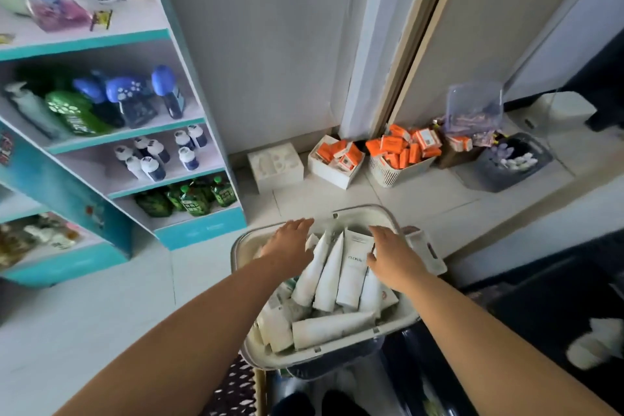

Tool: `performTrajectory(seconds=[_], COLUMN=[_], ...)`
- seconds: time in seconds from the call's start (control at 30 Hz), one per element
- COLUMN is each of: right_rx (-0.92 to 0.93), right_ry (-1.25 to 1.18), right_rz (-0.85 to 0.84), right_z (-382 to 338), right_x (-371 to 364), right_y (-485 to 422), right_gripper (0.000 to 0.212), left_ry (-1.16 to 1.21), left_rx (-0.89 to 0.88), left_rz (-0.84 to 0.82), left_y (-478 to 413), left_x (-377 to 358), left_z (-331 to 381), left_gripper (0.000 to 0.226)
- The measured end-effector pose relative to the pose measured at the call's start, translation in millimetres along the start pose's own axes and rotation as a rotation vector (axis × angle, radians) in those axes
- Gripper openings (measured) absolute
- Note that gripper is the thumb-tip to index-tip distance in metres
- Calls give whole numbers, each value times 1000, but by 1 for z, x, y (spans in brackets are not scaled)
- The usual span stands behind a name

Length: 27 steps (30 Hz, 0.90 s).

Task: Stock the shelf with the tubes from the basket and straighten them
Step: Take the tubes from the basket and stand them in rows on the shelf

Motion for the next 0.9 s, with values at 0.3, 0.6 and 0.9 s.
performTrajectory(seconds=[0.3,0.6,0.9], right_rx=[-4,-41,-314], right_ry=[-226,-375,-884], right_rz=[-133,-66,338], right_z=[-22,-29,1], right_x=[-61,-79,-65], right_y=[-45,-69,-33], right_gripper=[59,42,8], left_ry=[5,206,483], left_rx=[-93,62,138], left_rz=[78,-136,187], left_y=[-31,-52,-32], left_x=[-23,-83,-37], left_z=[15,-2,-28], left_gripper=[50,56,15])
Point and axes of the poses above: each hand's wrist, its own y-axis away from the middle knuckle, its own x-axis out of the back of the hand, z = x × y, the point moved 9 cm from there along -y, towards the middle knuckle, and after that the axes turned 3 degrees about -z, right-handed, at the moved point
